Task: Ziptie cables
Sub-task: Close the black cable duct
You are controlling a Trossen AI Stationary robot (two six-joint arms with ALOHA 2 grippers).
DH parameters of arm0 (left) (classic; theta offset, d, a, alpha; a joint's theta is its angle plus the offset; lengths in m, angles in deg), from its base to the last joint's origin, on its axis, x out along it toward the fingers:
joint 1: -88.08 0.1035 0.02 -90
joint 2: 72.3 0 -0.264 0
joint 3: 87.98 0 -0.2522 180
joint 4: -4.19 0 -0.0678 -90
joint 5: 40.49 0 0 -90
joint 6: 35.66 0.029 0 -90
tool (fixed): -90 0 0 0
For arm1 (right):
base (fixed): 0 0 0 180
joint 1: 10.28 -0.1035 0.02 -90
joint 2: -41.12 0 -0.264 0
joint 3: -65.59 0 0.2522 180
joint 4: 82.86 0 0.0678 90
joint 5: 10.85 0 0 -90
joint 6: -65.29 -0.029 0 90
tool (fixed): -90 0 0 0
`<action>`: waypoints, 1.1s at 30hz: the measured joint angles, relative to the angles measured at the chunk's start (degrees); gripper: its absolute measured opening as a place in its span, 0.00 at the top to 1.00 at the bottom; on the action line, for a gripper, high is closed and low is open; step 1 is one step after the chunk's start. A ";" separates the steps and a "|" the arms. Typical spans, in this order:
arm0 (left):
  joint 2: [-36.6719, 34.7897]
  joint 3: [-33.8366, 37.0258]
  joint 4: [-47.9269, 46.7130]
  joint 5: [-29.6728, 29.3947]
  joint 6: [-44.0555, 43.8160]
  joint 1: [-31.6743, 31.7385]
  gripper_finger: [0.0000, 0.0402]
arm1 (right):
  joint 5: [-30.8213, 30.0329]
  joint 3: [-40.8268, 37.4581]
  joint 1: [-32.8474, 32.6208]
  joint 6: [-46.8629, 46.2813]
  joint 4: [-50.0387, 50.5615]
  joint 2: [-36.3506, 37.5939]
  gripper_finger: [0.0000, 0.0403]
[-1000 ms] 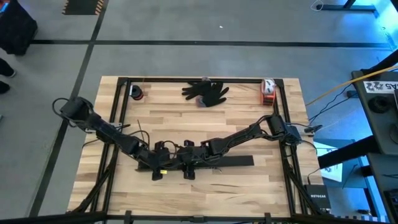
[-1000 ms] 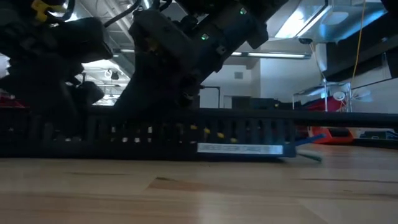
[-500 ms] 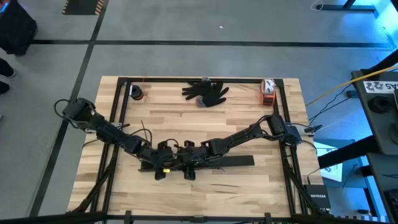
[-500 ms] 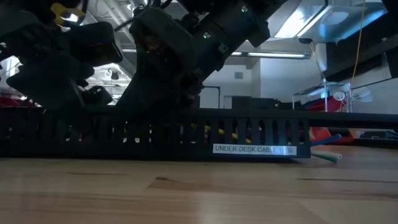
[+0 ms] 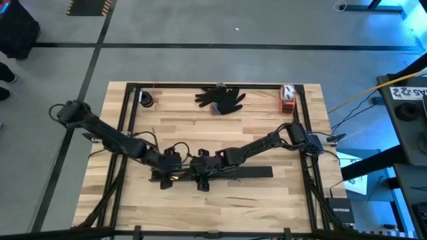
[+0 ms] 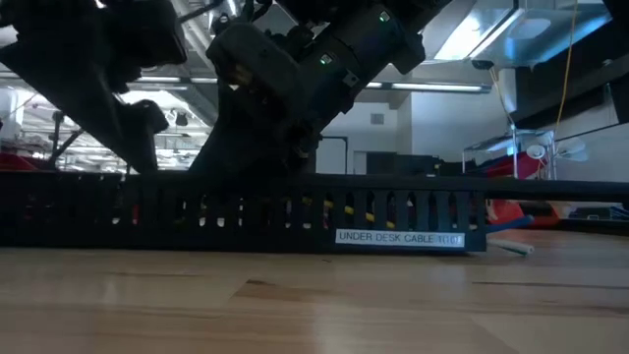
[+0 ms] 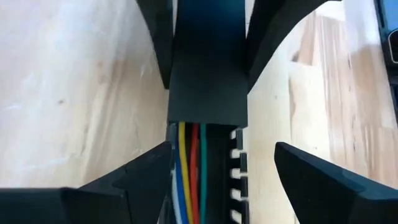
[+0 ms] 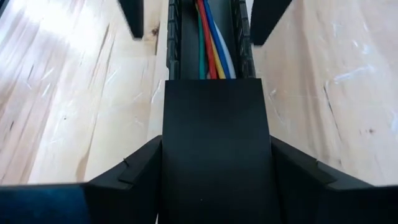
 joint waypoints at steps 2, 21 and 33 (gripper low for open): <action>-0.85 0.00 -0.70 -0.31 -0.09 -0.18 0.31 | -0.40 0.00 0.00 -0.03 0.03 0.00 0.43; 1.98 3.33 1.11 -12.96 0.48 -6.63 0.31 | -0.70 -0.11 0.00 0.04 0.26 0.00 0.43; 6.86 4.26 8.52 -12.24 0.50 -6.37 0.49 | -0.15 -0.17 -0.11 -0.08 0.25 0.02 0.43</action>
